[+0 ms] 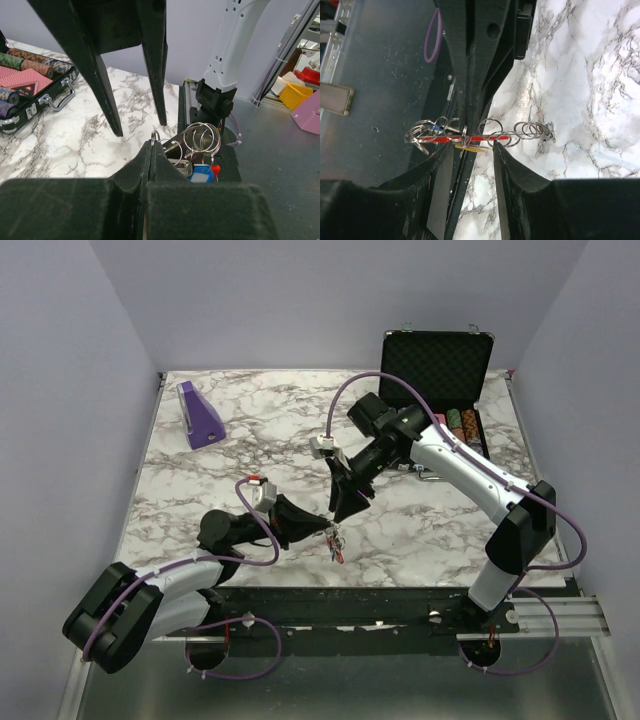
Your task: Put the keys on the keyring
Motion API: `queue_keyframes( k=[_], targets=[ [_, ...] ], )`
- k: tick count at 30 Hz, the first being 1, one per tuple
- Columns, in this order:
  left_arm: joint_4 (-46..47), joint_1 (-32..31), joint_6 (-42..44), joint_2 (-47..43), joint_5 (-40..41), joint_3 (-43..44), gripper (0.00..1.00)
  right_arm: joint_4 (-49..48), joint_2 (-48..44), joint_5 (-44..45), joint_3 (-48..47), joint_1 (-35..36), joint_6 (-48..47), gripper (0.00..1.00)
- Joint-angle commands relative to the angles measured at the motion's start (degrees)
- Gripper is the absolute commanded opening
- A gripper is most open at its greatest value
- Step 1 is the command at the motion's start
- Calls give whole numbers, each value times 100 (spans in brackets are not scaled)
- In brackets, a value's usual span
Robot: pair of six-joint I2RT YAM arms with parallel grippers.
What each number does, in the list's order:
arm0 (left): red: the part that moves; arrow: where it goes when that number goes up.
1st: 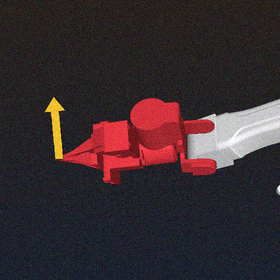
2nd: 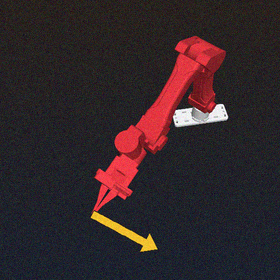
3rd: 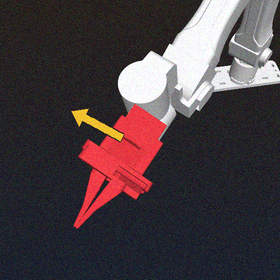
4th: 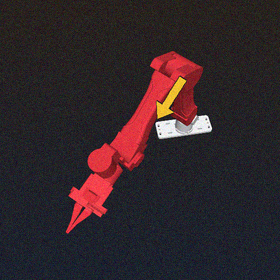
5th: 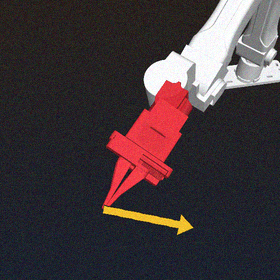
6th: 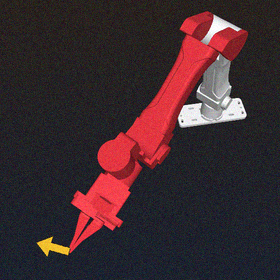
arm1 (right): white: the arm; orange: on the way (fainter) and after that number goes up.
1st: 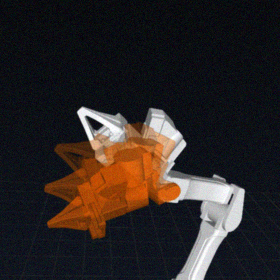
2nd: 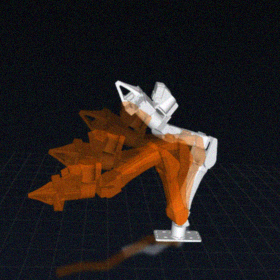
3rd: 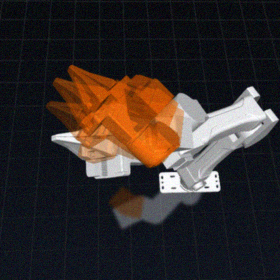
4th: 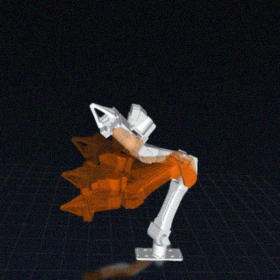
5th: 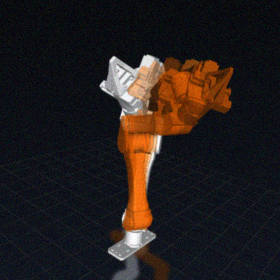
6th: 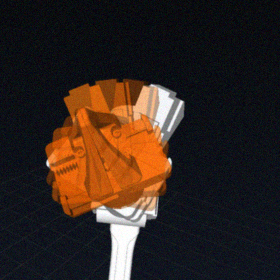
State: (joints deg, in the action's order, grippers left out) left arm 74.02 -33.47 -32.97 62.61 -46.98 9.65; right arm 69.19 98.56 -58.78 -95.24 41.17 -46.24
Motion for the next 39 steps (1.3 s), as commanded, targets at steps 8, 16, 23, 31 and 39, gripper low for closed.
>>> queue_keyframes(
  k=[8,16,23,31,39],
  targets=[
    [1485,16,106,-266,31,151,0,-810,-338,-98,357,-21,880,26],
    [887,25,458,-653,329,160,0,-863,-399,-98,542,-12,932,26],
    [658,43,608,-873,286,90,0,-1100,-435,420,86,-73,1485,35],
    [114,271,616,-1426,137,19,0,-855,-505,-405,-154,-381,1477,47],
    [-212,297,617,-1585,172,72,0,-1188,-663,-881,155,-241,1960,45]
  ],
)
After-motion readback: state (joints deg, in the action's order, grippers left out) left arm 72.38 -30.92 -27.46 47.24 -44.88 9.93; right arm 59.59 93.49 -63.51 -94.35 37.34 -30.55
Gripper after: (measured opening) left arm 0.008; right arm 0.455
